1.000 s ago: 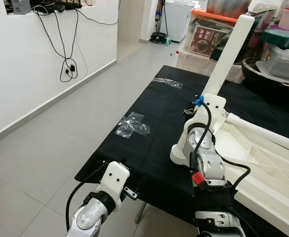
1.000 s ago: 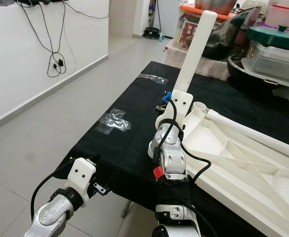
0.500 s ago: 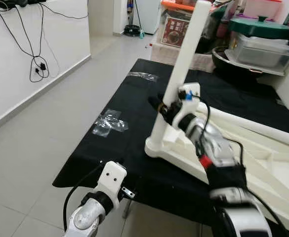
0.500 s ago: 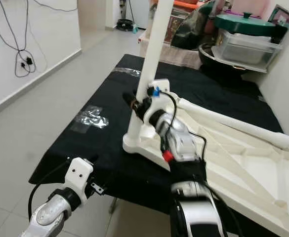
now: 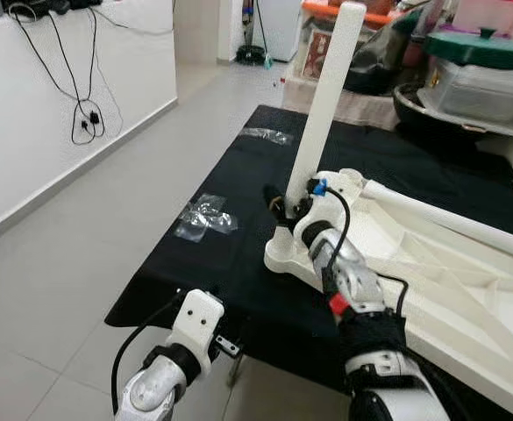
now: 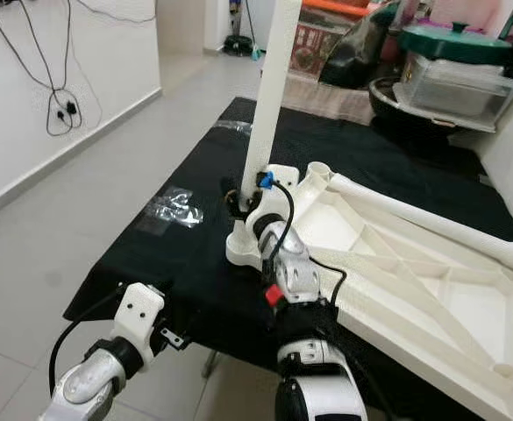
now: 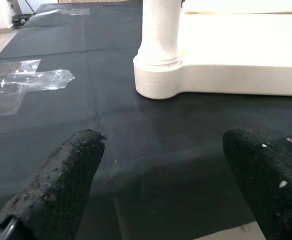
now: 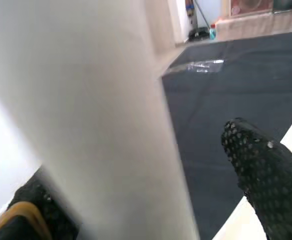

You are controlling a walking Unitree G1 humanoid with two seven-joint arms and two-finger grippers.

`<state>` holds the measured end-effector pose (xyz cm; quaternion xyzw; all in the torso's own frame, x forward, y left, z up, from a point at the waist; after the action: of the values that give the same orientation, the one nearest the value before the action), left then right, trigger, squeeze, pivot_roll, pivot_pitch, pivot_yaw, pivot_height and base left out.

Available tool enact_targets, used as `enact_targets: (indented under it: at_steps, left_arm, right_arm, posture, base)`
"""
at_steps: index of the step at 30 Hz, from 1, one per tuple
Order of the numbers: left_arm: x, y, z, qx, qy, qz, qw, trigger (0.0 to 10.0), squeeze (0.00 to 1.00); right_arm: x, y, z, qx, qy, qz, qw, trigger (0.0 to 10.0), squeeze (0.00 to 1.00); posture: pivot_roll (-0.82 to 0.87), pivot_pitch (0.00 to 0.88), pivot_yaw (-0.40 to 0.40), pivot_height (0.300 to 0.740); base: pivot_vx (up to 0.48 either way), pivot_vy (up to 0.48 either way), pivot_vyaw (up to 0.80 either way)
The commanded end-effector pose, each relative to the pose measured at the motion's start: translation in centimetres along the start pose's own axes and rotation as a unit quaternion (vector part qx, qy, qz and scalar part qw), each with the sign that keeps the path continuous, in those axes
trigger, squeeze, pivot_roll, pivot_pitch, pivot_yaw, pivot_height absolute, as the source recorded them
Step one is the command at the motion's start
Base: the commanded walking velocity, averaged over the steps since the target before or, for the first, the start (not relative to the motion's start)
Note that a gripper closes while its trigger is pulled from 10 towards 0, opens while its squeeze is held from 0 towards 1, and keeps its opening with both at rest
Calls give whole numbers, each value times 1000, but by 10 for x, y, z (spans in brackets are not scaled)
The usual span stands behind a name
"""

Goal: Building children table

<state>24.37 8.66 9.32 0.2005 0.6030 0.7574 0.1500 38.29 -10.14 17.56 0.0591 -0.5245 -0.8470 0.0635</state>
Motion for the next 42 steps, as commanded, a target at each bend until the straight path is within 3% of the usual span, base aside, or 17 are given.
enact_targets:
  at_steps: [1,4,11,13,14,18,21,24,25,26,27,35,37,38,40,41,42]
  left_arm:
    - [0,2,-1,3,-5,-2,1000,10000,0]
    - [0,2,-1,3,-6,-2,1000,10000,0]
    - [-3,3,-4,8,-24,-2,1000,10000,0]
    - [-2,2,-5,9,-24,-2,1000,10000,0]
    - [-2,2,-5,9,-24,-2,1000,10000,0]
    - [-1,3,-6,7,-24,-4,1000,10000,0]
    - [0,4,-7,4,-23,-5,1000,10000,0]
    - [0,5,-7,4,-23,-5,1000,10000,0]
    - [0,5,-7,4,-23,-5,1000,10000,0]
    - [0,5,-7,4,-23,-5,1000,10000,0]
    - [-1,5,-7,5,-23,-4,1000,10000,0]
    - [-2,5,-8,6,-23,-4,1000,10000,0]
    - [-3,4,-8,7,-23,-4,1000,10000,0]
    - [-3,4,-8,7,-23,-4,1000,10000,0]
    - [-3,4,-8,6,-23,-3,1000,10000,0]
    - [-3,4,-8,6,-23,-3,1000,10000,0]
    - [-3,3,-8,6,-23,-3,1000,10000,0]
  right_arm:
    - [1,9,13,-24,39,-19,999,10000,0]
    - [-1,13,17,-26,65,-29,997,10000,0]
    - [-15,44,21,-26,257,-1,966,10000,0]
    - [-5,38,31,15,370,70,926,10000,0]
    - [-5,38,31,15,370,70,926,10000,0]
    - [15,24,41,52,504,164,847,10000,0]
    - [15,17,44,60,537,192,819,10000,0]
    - [13,15,48,61,549,196,810,9882,0]
    - [13,15,48,61,549,196,810,9882,0]
    - [12,14,51,61,550,196,810,4275,0]
    - [11,13,52,62,551,197,809,0,0]
    - [2,18,50,68,502,141,850,0,0]
    - [-3,18,45,64,450,112,884,0,0]
    - [-3,18,45,64,450,112,884,0,0]
    - [-13,18,33,57,328,73,940,0,0]
    - [-13,18,33,57,328,73,940,0,0]
    - [-17,18,25,53,269,62,960,0,0]
  posture:
    - [122,0,-107,740]
    - [122,0,-110,740]
    - [120,0,-116,740]
    - [118,0,-115,740]
    - [118,0,-115,740]
    - [132,0,-127,740]
    - [136,0,-129,740]
    - [135,0,-129,740]
    - [135,0,-129,740]
    - [135,0,-129,740]
    - [136,0,-131,740]
    - [133,0,-130,740]
    - [135,0,-136,740]
    - [135,0,-136,740]
    - [121,0,-125,740]
    - [121,0,-125,740]
    - [118,0,-122,740]
  base:
    - [0,0,0]
    - [0,0,0]
    - [0,0,0]
    - [0,0,0]
    - [0,0,0]
    - [0,0,0]
    - [0,0,0]
    - [0,0,0]
    - [0,0,0]
    - [0,0,0]
    - [0,0,0]
    - [0,0,0]
    - [0,0,0]
    - [0,0,0]
    - [0,0,0]
    - [0,0,0]
    - [0,0,0]
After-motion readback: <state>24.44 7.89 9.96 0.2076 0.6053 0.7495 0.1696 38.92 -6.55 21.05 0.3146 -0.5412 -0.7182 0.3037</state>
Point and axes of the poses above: a point about 5 cm out from each wrist's last joint towards the gripper, its own x axis pointing back from the gripper into the wrist, its own y axis along the axis of the wrist's last joint, z = x × y, the point moved 2 cm from there along -x, pointing out of the wrist towards the gripper, and after that the axes turned 8 degrees about -x, right-handed, at the moved point
